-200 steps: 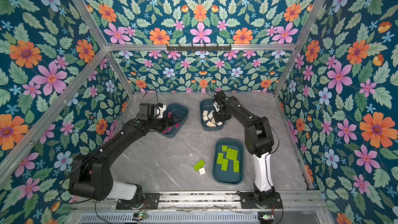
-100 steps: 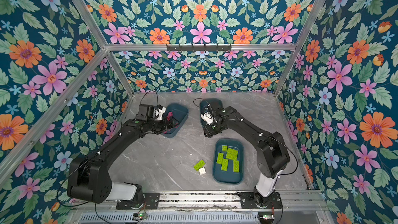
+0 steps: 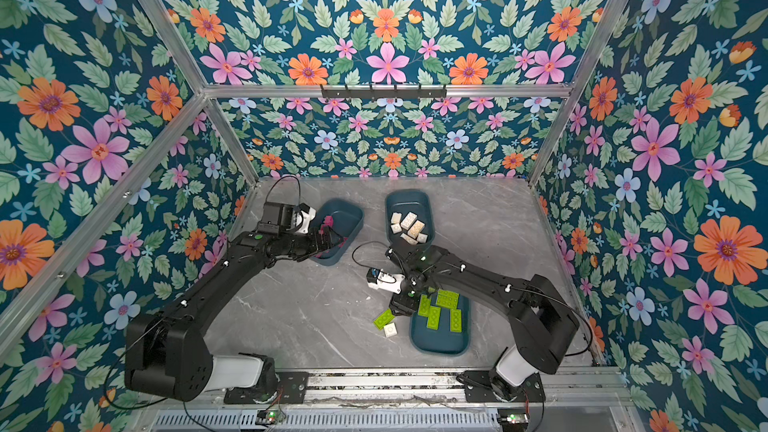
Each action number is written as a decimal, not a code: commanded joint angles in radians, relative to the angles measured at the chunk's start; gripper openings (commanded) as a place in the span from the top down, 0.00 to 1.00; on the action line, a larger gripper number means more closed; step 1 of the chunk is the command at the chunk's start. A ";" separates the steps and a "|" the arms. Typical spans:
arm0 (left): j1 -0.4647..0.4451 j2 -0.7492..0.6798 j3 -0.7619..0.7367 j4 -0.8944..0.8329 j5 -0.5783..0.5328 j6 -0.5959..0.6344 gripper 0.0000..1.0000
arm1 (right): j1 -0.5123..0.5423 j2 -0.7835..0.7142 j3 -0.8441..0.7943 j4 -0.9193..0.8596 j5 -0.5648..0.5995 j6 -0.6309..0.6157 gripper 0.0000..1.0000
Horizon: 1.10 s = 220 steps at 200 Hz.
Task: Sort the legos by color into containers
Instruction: 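Move the right gripper down toward the lime-green brick beside the lime-green tub, then close the right gripper on the lime-green brick and lift it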
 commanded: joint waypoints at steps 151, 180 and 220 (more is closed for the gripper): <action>0.007 0.010 0.005 -0.008 -0.004 0.010 0.00 | 0.076 0.211 0.010 0.117 0.155 -0.246 0.37; 0.007 0.012 0.009 -0.011 -0.004 0.012 0.00 | 0.078 0.231 0.031 0.116 0.154 -0.244 0.37; 0.009 0.010 0.013 -0.022 -0.007 0.019 0.00 | 0.091 0.246 0.054 0.120 0.130 -0.244 0.38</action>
